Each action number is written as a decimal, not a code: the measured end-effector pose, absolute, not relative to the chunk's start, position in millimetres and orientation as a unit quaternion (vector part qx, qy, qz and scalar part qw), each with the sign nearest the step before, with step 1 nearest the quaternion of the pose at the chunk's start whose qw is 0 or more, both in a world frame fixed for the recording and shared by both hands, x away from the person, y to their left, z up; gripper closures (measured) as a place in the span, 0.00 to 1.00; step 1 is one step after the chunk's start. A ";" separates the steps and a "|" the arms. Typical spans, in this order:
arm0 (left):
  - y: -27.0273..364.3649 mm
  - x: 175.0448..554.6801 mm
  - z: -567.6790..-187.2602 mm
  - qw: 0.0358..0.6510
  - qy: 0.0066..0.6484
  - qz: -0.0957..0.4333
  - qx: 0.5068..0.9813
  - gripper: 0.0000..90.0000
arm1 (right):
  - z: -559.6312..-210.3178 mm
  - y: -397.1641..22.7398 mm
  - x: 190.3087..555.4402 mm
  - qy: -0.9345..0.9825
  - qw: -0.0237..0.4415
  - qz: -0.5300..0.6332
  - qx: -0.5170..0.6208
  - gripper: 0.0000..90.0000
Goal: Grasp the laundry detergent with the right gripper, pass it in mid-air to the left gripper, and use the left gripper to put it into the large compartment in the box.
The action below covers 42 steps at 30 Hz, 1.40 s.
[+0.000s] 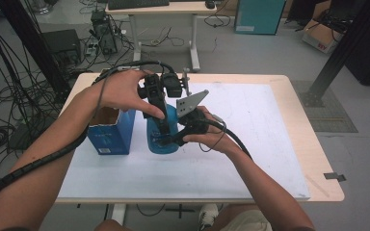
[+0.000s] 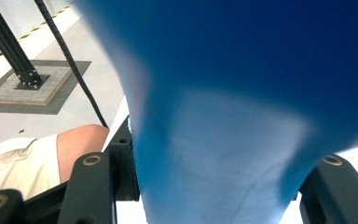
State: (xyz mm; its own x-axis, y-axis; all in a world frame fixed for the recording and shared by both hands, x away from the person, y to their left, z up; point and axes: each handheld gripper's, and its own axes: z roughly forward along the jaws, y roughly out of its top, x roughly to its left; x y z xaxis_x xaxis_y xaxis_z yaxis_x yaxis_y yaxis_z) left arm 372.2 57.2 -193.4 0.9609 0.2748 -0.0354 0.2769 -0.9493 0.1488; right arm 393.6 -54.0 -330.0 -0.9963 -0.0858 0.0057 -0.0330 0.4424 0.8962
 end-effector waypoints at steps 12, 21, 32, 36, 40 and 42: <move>55.9 372.3 -198.0 0.063 0.139 -0.004 0.988 0.07 | -328.8 -55.0 393.8 -0.847 0.021 -0.530 0.037 0.47; 54.3 373.4 -199.7 0.057 0.136 -0.001 0.989 0.07 | -329.1 -55.0 393.2 -0.847 0.026 -0.530 0.033 0.47; 55.7 373.7 -197.8 0.052 0.135 -0.004 0.989 0.07 | -329.2 -54.3 393.0 -0.848 0.023 -0.528 0.034 0.47; 56.0 373.4 -196.6 0.052 0.136 -0.005 0.989 0.07 | -328.9 -53.8 391.6 -0.847 0.028 -0.530 0.026 0.47; 55.2 371.6 -196.7 0.059 0.136 0.003 0.989 0.07 | -328.7 -53.9 391.0 -0.847 0.031 -0.531 0.025 0.47; 54.3 372.2 -195.4 0.052 0.133 -0.002 0.990 0.07 | -328.6 -53.8 391.3 -0.847 0.028 -0.530 0.030 0.47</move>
